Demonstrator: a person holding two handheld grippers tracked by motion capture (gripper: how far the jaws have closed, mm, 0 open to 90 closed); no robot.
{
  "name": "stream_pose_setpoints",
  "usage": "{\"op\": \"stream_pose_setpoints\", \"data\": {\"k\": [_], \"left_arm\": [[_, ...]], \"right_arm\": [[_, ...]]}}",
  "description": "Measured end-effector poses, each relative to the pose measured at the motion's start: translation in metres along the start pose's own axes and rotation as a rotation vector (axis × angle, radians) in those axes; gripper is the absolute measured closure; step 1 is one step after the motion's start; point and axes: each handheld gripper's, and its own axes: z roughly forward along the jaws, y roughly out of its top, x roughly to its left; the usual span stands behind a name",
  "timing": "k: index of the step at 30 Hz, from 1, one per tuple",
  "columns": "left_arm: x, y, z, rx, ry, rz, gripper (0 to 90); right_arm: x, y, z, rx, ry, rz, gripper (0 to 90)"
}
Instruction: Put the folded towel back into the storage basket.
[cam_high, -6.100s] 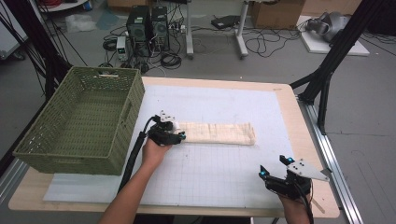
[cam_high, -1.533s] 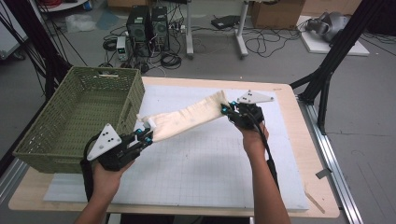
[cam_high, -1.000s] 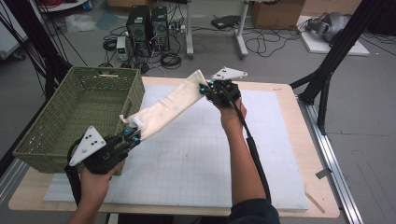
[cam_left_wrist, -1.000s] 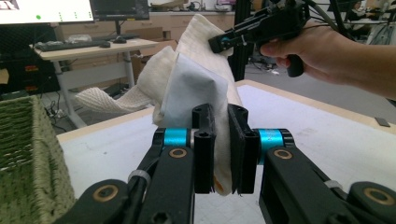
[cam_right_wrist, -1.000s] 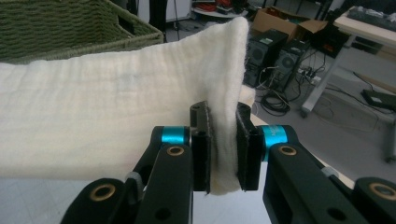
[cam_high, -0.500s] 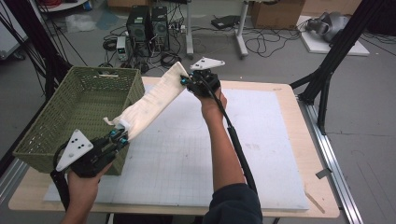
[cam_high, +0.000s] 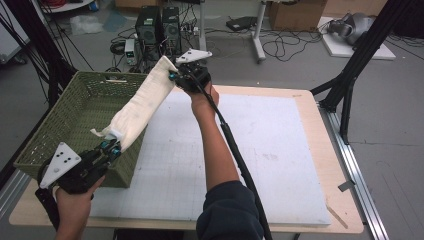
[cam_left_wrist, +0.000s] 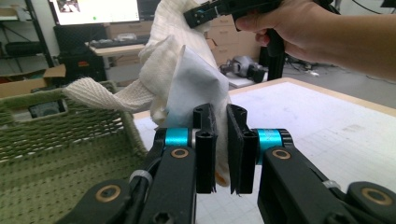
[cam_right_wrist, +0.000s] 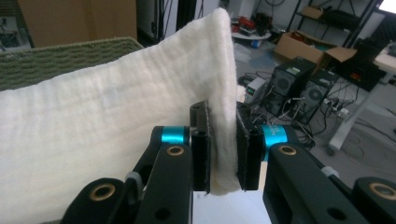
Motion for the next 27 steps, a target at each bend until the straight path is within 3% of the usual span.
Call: {"op": "stream_pose_setpoints", "data": {"k": [16,18,27], "left_arm": [[0.016,-0.001,-0.015,-0.012,0.058,-0.022,82.7],[0.016,-0.001,-0.016,-0.008,0.065,-0.011,82.7],[0.031,-0.004,-0.026,-0.002,0.112,-0.035,83.0]], "right_arm": [[0.031,0.040,0.053,0.016,0.029,-0.072,79.0],[0.037,0.046,0.063,0.015,0.028,-0.075,79.0],[0.052,0.056,0.088,0.016,0.047,-0.076,79.0]]}}
